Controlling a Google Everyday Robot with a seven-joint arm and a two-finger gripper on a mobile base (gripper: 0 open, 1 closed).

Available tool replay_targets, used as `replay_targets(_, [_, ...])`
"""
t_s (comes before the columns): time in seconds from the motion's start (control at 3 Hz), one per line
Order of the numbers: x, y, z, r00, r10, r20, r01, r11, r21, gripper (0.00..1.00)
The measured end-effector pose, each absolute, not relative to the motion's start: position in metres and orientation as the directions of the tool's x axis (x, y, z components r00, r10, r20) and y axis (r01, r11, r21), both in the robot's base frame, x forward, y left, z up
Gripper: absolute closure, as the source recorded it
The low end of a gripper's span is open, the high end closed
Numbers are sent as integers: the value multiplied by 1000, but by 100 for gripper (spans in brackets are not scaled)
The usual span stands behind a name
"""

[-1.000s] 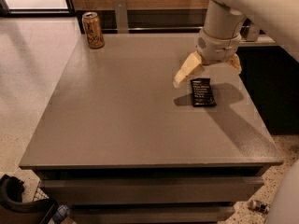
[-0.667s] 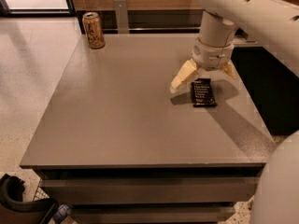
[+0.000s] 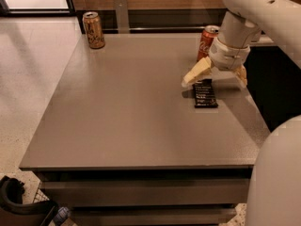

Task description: Move rxbar chocolate near orange can

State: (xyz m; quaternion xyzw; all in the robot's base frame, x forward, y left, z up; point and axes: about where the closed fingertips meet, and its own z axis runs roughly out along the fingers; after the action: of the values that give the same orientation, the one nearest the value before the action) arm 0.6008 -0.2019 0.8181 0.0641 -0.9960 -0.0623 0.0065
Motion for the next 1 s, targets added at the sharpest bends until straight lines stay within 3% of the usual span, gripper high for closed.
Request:
replay_targets(0.33, [587,-208,810,-996,-93,10,-91,988,125,0])
replay_targets(1.0, [541,-170,811,-981,-189,-36,-191,981,41,0])
